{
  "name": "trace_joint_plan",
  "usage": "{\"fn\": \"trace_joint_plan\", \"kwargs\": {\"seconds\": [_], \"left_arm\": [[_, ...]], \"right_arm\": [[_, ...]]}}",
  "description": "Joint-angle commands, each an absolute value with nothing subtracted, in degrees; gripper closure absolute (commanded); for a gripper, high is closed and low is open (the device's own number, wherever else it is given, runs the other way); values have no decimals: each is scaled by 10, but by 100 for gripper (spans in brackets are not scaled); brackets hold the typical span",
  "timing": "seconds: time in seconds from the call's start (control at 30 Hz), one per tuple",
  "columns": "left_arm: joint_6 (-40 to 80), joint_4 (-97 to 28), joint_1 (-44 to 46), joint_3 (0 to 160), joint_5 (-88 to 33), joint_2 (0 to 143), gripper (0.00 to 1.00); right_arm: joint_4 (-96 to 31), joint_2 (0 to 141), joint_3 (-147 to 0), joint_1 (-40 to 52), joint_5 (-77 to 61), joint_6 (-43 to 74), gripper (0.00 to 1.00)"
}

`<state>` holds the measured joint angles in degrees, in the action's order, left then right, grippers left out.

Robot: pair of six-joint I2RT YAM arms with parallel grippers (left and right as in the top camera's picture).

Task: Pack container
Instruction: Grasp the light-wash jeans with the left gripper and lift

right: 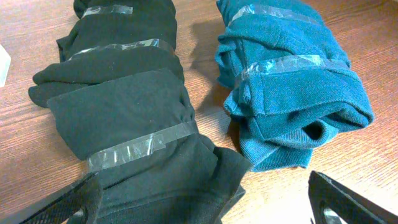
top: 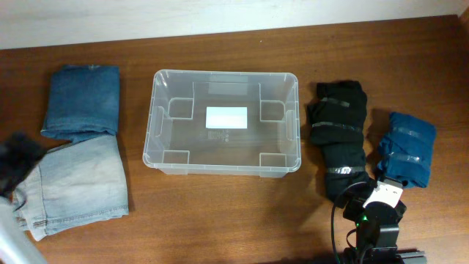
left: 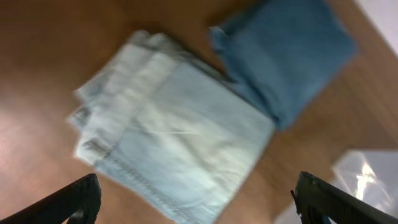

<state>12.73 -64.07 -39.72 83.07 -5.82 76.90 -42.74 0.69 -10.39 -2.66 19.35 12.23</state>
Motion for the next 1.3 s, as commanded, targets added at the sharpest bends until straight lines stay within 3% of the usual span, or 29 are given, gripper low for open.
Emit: {"fn": "trace_joint_plan", "kwargs": {"seconds": [0.0,0.23,0.47,1.27], "left_arm": [[73,-661,-496,842,-103,814,1],[32,-651,-640,842,-225,932,1],[-6,-645,-701,841,-247,1022,1],[-181,-568,-700,841,-386,1268,3]], "right_arm": [[-426,3,-100,-30,197,129,2],[-426,3,-100,-30,197,129,2],[-426,3,-100,-30,197,129,2],[-426,3,-100,-30,197,129,2]]}}
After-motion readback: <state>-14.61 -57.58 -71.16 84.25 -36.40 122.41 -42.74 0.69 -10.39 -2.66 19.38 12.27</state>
